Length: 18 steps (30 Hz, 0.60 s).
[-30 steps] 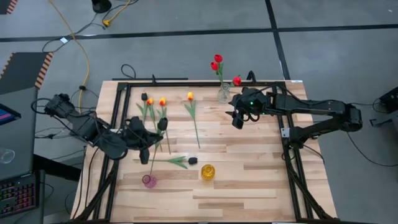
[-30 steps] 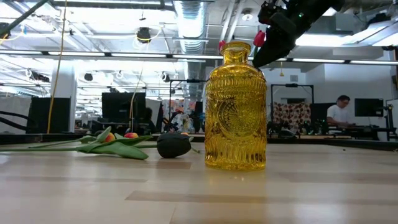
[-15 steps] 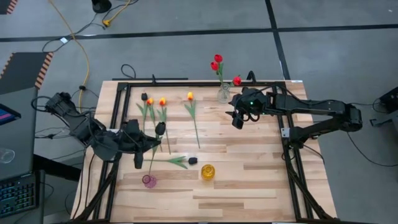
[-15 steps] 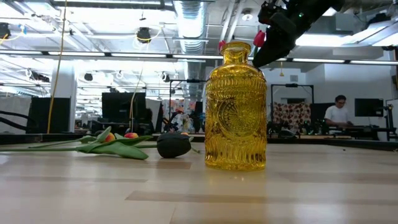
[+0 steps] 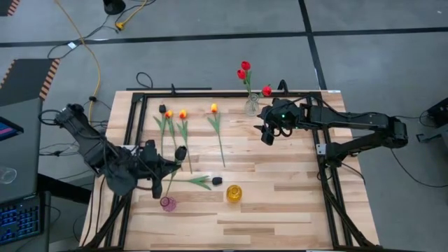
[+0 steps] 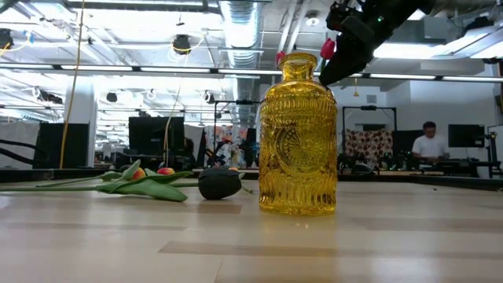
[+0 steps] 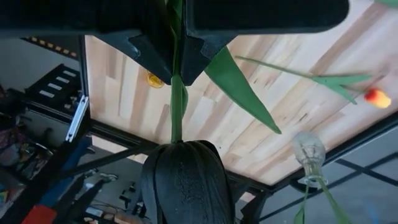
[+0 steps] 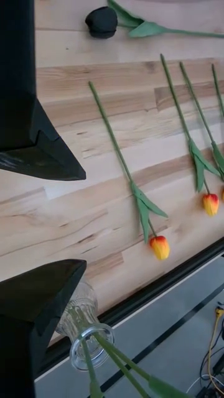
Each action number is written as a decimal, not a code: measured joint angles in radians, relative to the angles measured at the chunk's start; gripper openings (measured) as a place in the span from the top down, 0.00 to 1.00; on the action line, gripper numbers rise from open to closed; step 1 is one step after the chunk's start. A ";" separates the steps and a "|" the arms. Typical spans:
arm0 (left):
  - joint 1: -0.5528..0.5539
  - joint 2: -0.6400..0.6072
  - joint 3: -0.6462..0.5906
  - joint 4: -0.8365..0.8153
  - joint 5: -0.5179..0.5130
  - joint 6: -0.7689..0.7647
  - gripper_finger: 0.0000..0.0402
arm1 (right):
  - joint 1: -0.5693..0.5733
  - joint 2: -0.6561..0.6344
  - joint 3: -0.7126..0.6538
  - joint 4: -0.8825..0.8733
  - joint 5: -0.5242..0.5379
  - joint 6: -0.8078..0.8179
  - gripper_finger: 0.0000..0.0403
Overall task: Sort flowers into vase by color
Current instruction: Put the middle black flower into the purple vase
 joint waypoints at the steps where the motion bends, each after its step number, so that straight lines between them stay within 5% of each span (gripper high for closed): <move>1: -0.008 0.005 0.000 -0.001 -0.010 -0.004 0.99 | 0.000 0.000 0.000 0.001 0.000 0.000 0.39; 18: -0.127 0.163 0.000 -0.052 -0.129 -0.103 0.99 | 0.000 0.000 0.000 0.001 0.000 0.000 0.39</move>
